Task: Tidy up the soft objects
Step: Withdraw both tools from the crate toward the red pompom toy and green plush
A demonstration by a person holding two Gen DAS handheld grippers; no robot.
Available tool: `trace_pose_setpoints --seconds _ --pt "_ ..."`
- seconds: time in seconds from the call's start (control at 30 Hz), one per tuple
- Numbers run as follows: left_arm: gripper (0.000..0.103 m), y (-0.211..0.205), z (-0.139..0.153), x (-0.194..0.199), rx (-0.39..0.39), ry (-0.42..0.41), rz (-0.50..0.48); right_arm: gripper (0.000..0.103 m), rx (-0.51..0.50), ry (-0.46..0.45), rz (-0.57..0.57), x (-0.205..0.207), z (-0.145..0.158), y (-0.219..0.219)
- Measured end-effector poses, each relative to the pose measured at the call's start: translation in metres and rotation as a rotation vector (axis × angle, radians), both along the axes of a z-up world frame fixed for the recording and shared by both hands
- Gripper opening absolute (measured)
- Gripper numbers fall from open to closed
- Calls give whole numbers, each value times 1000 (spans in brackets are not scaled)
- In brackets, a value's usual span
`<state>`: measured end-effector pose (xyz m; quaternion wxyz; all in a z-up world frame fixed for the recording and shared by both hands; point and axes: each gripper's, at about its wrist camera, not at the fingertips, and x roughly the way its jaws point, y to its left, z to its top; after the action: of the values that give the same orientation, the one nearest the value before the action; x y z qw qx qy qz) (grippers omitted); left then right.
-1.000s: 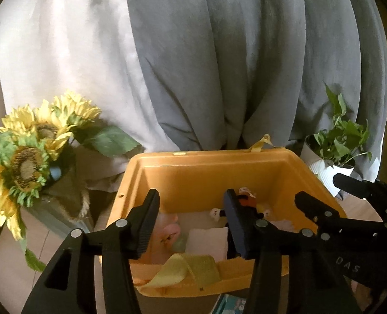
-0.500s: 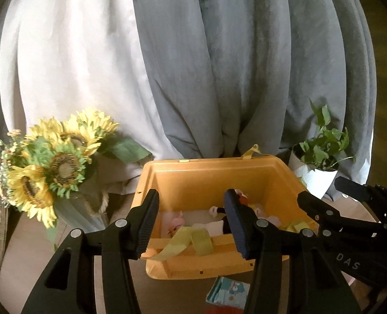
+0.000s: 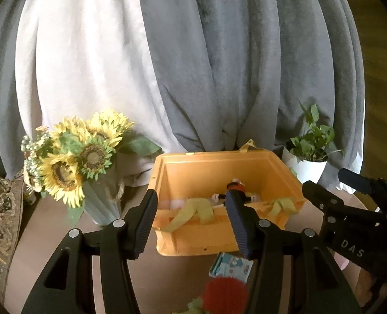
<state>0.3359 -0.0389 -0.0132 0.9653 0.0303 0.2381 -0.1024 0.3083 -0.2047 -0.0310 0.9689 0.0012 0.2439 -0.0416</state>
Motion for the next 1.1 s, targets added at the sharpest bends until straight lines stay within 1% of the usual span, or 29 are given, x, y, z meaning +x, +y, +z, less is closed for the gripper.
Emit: trace_pose_setpoints --seconds 0.3,0.53,0.73,1.1 --pt "55 12 -14 -30 8 37 33 75 17 24 12 -20 -7 5" --pt "55 27 -33 -47 19 92 50 75 32 75 43 -33 -24 18" --pt "55 37 -47 -58 35 125 50 75 45 109 72 -46 -38 35" --pt "55 53 -71 -70 47 190 34 75 87 155 106 -53 -58 50"
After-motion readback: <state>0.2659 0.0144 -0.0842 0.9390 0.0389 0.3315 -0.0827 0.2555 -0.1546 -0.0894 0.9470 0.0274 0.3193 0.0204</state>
